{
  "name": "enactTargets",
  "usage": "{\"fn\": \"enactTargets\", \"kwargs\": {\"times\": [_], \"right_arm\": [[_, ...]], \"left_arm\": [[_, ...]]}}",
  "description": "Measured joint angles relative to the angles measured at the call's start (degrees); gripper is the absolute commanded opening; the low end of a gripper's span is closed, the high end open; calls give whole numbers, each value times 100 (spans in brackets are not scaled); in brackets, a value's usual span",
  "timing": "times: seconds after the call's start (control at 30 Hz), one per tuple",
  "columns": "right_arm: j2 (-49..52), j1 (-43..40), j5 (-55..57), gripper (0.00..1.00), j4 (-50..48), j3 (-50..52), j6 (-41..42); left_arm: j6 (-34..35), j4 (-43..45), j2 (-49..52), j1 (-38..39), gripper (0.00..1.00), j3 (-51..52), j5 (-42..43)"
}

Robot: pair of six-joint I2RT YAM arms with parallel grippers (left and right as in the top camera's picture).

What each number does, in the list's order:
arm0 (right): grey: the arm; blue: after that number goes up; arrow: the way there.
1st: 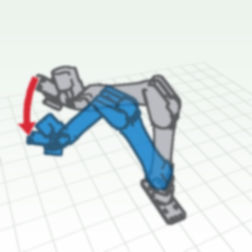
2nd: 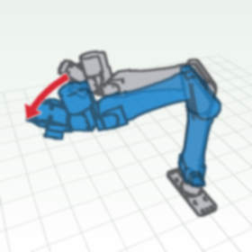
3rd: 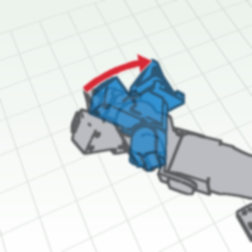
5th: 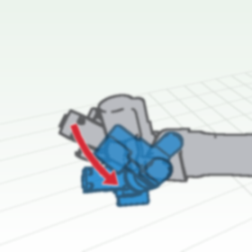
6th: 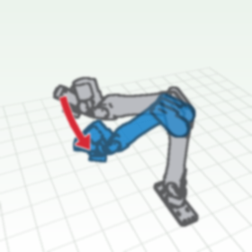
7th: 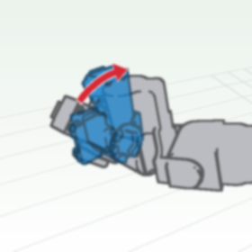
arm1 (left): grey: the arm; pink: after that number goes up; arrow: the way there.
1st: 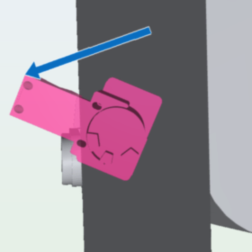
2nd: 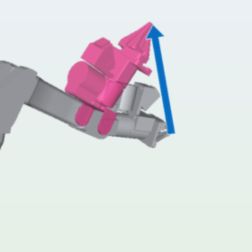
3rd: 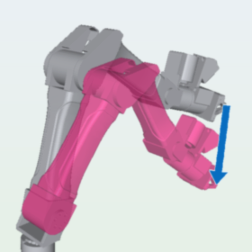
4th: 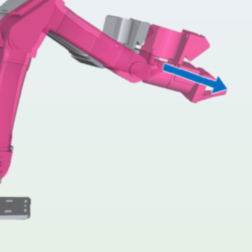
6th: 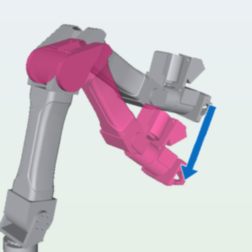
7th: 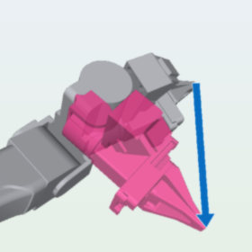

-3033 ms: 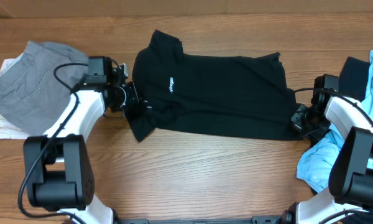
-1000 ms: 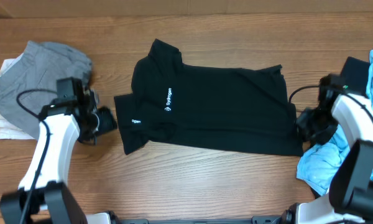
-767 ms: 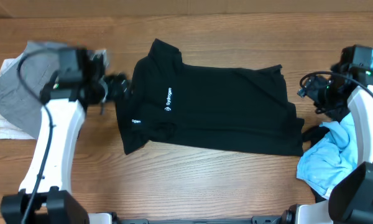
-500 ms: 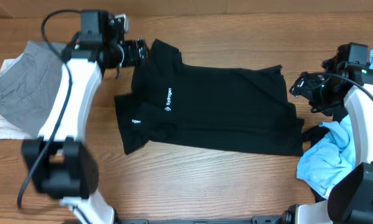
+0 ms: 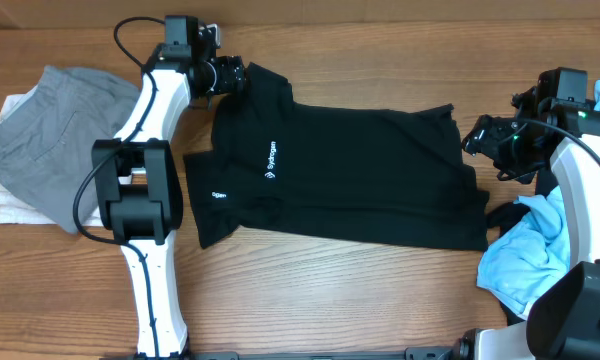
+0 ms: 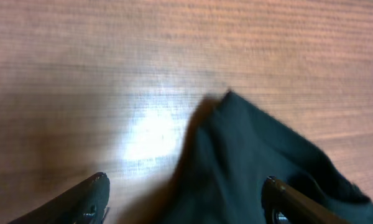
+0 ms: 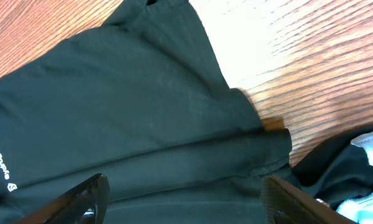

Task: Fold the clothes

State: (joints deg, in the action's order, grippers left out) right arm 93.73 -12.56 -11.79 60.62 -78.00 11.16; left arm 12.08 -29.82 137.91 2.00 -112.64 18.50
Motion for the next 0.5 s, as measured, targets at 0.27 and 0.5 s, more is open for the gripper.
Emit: {"fn": "enactTargets", "kwargs": {"times": [0.27, 0.5], "right_arm": [[0, 0, 0, 81, -109, 0, -9], [0, 0, 2, 69, -219, 0, -37]], "left_arm": [[251, 820, 415, 26, 71, -46, 214], [332, 1093, 570, 199, 41, -68, 275]]}}
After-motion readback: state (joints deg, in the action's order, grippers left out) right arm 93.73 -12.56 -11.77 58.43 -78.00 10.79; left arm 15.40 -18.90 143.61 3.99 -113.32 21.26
